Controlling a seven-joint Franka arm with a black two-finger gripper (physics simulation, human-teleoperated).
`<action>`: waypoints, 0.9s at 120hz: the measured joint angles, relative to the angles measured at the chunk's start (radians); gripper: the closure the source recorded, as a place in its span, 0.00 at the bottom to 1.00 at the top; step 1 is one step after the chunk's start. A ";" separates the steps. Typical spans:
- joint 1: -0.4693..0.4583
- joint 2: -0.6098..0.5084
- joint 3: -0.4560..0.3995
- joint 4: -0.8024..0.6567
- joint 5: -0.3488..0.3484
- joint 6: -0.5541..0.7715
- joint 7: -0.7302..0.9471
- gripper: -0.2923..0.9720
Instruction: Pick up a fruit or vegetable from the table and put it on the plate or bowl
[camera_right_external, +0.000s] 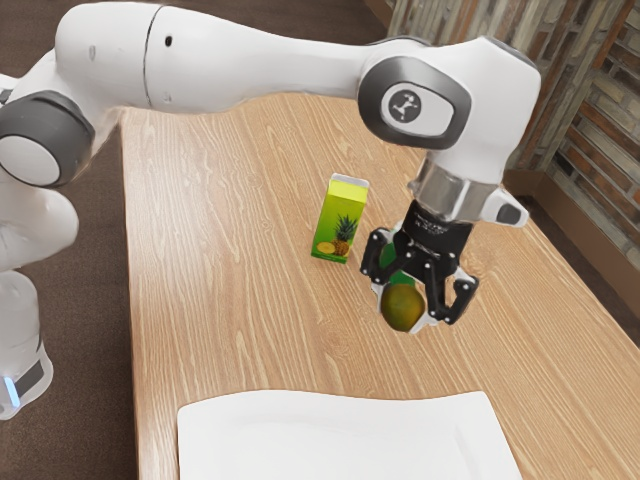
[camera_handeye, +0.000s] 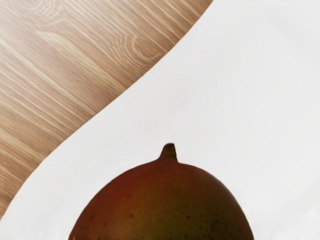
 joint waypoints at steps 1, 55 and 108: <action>-0.006 -0.002 0.000 0.000 0.002 -0.007 -0.004 0.56; -0.159 -0.222 -0.012 -0.182 0.183 -0.182 -0.191 0.56; -0.306 -0.225 -0.364 -0.195 0.170 -0.146 -0.380 0.55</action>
